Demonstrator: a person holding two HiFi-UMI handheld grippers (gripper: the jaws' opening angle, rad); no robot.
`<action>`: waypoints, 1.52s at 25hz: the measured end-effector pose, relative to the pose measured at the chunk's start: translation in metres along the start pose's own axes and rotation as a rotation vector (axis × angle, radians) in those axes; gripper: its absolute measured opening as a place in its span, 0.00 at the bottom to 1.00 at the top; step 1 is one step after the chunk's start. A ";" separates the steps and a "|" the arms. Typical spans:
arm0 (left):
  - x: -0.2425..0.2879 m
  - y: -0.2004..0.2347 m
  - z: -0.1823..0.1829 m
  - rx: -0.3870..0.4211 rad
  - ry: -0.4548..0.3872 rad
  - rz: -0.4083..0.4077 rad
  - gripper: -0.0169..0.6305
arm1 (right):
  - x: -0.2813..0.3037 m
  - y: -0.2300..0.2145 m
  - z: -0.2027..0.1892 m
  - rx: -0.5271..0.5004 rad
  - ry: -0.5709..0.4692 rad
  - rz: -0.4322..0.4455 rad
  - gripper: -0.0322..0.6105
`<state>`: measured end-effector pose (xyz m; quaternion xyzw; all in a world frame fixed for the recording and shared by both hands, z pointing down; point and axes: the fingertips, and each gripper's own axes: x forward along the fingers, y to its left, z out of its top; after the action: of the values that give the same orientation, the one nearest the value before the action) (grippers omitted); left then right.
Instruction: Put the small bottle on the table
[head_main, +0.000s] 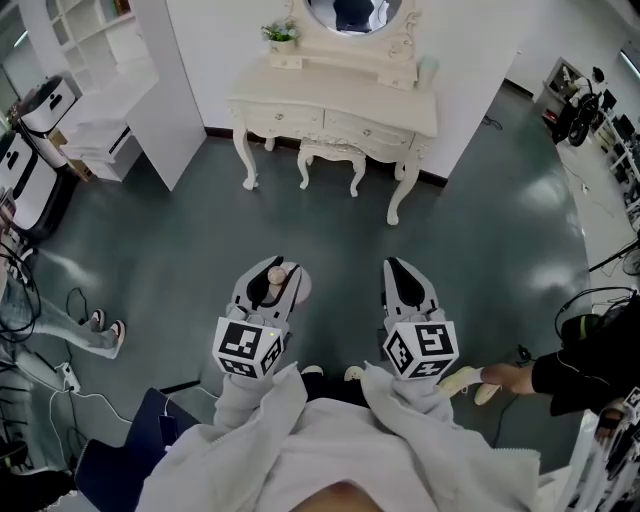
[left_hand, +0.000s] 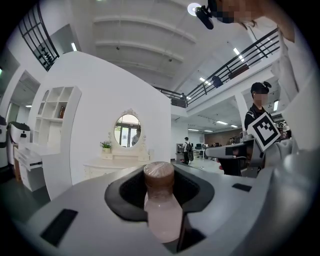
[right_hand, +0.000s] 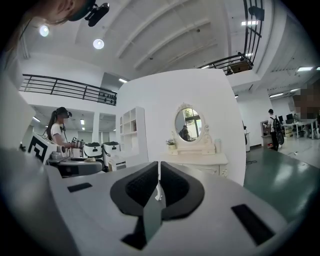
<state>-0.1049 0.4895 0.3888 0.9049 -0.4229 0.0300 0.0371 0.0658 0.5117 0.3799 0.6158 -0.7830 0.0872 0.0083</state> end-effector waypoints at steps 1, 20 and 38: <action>-0.002 0.002 -0.001 -0.002 0.000 -0.001 0.24 | 0.000 0.001 0.000 0.002 -0.002 -0.008 0.11; 0.002 0.049 -0.021 -0.046 0.015 0.042 0.24 | 0.044 0.020 -0.030 0.043 0.087 0.015 0.11; 0.150 0.129 0.003 -0.028 0.002 0.130 0.23 | 0.216 -0.060 -0.004 0.051 0.128 0.102 0.11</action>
<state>-0.1077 0.2919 0.4036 0.8749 -0.4810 0.0274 0.0485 0.0716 0.2903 0.4177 0.5685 -0.8086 0.1467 0.0381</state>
